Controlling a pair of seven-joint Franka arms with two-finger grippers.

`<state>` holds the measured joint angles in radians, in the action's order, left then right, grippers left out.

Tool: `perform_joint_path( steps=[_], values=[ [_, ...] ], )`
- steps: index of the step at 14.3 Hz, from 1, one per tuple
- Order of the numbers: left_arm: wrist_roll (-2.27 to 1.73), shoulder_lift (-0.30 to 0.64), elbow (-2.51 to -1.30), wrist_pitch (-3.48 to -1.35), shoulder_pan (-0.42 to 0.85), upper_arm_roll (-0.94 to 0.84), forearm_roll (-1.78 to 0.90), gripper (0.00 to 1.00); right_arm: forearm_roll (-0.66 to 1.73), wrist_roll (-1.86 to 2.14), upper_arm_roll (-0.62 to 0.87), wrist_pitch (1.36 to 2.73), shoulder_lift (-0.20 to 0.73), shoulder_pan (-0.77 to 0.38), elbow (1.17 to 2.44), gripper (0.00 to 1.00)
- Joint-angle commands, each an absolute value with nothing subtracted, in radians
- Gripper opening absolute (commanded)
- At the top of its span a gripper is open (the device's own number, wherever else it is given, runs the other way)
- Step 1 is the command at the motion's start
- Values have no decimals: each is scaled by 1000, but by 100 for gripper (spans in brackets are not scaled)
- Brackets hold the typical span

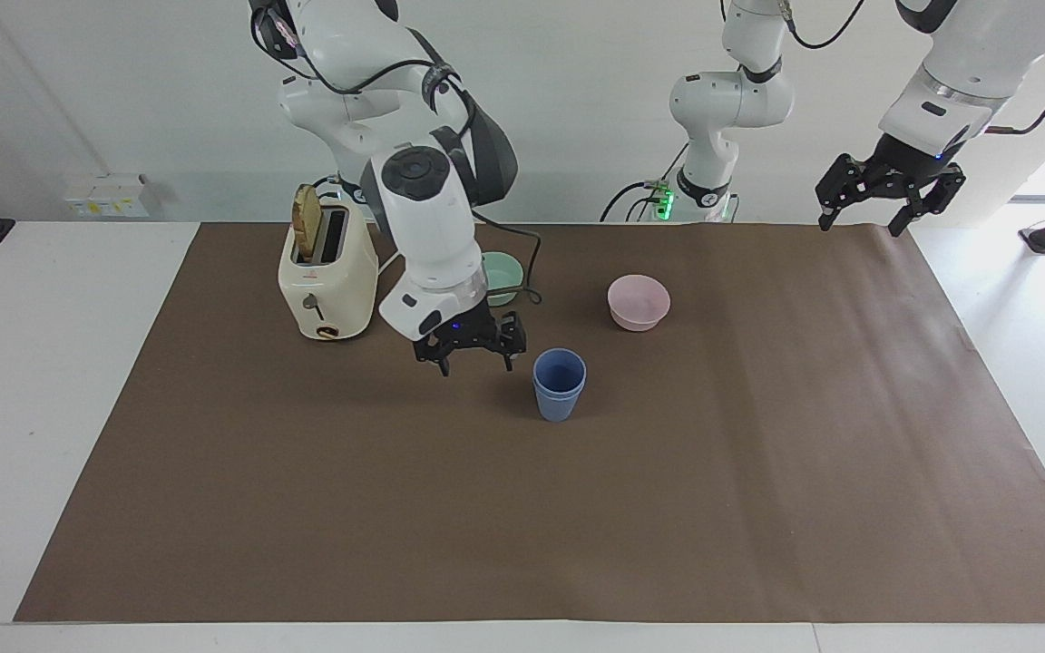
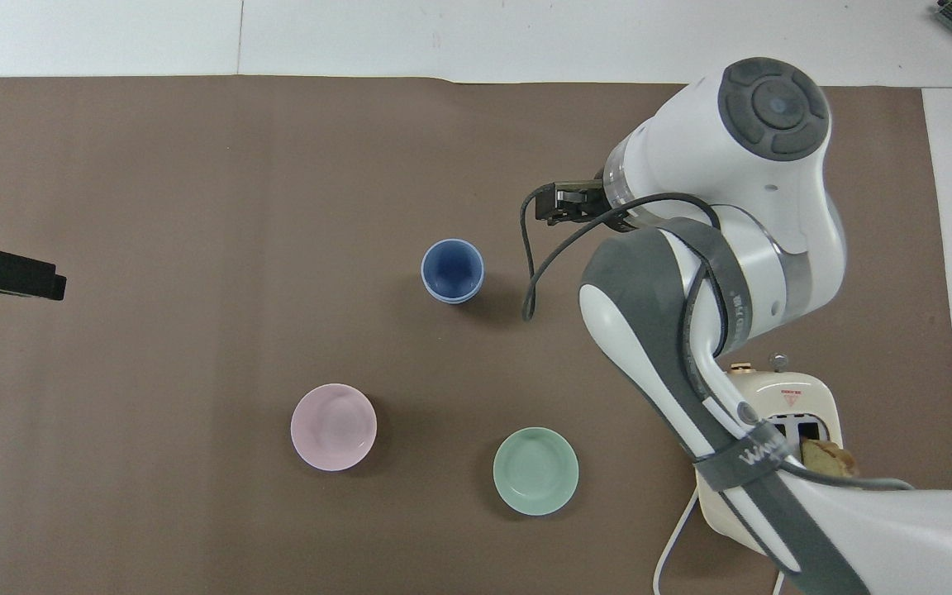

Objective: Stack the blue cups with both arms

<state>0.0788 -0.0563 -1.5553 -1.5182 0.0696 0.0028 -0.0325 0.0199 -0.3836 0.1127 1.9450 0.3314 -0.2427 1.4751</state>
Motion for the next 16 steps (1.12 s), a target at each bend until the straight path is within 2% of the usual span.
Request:
perform_joint_path(
  steps=[1, 8, 12, 16],
  values=[
    [81, -63, -1549, -1500, 57, -2, -43, 100, 2, -373, 123, 1931, 285, -206, 1485, 100],
    [81, -63, -1549, -1500, 57, -2, -43, 100, 5, -123, 120, 1789, 167, -48, 1486, 100],
    [81, -63, -1549, -1500, 57, -2, -43, 100, -15, -72, 106, 1695, 103, -12, 1486, 100],
    [81, -63, -1549, -1500, 57, -2, -43, 100, -112, -54, 86, 1667, 68, -5, 1485, 100]
  ],
)
